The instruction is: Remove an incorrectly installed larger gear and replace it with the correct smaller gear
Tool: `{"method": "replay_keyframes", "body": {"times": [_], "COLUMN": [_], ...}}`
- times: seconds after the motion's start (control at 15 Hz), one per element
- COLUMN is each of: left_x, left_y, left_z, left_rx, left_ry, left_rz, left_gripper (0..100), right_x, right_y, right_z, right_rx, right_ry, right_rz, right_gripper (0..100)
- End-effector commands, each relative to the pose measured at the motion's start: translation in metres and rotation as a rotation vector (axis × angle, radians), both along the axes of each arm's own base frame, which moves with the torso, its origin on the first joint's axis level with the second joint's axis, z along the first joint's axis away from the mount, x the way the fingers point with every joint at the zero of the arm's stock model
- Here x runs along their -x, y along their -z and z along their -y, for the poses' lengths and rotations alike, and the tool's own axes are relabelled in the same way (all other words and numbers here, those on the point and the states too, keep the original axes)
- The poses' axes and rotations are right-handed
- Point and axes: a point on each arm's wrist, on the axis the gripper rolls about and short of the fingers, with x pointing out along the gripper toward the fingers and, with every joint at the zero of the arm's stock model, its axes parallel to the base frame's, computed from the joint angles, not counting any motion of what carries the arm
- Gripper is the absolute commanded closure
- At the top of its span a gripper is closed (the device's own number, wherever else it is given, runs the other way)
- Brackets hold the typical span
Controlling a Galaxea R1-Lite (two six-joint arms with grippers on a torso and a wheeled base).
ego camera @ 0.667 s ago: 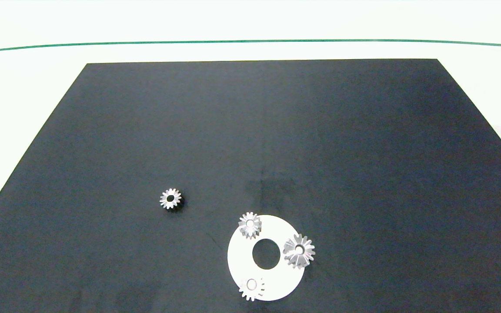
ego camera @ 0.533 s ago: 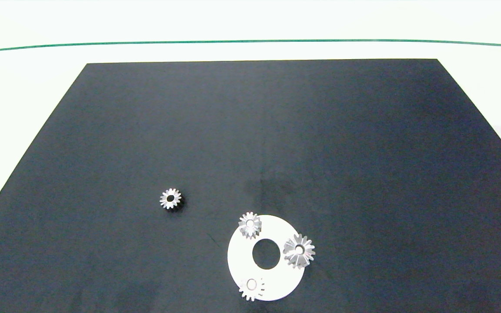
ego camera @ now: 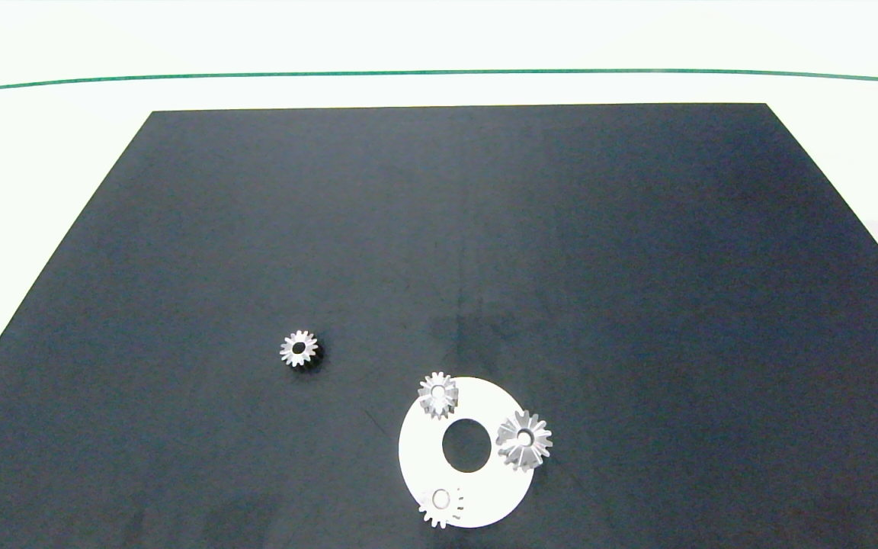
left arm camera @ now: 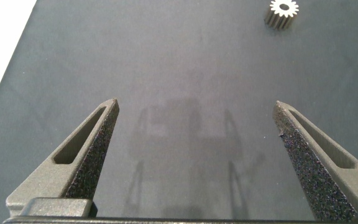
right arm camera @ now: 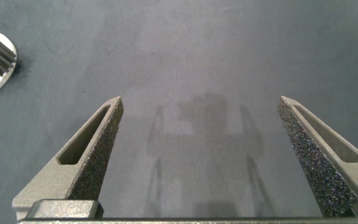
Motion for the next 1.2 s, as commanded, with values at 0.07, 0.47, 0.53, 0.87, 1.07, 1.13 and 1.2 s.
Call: {"method": "replay_keyframes", "body": {"times": [0.07, 0.47, 0.53, 0.87, 1.07, 1.13, 1.2], "left_x": [0.000, 0.000, 0.001, -0.010, -0.066, -0.093, -0.112], "left_y": [0.000, 0.000, -0.003, -0.103, -0.172, -0.189, -0.204], "left_z": [0.000, 0.000, 0.000, 0.000, -0.001, -0.001, -0.001], "left_rx": [0.003, -0.008, -0.029, -0.111, -0.254, -0.258, -0.263], "left_ry": [-0.004, -0.004, -0.006, 0.013, 0.006, 0.001, 0.000], "left_rz": [-0.002, 0.001, 0.007, -0.209, -0.321, -0.356, -0.371], "left_gripper": [0, 0, 0, 0, 0, 0, 0], "right_x": [0.000, 0.000, 0.000, -0.016, -0.055, -0.069, -0.083], "right_y": [0.000, 0.001, 0.001, -0.076, -0.126, -0.134, -0.141], "right_z": [0.000, 0.000, 0.000, 0.000, -0.004, -0.007, -0.009], "right_rx": [0.008, 0.063, 0.068, 0.093, 0.131, 0.159, 0.173], "right_ry": [-0.001, -0.005, 0.001, -0.056, -0.154, -0.180, -0.193], "right_rz": [0.000, -0.013, -0.014, -0.091, -0.191, -0.227, -0.253], "right_gripper": [0, 0, 0, 0, 0, 0, 0]}}
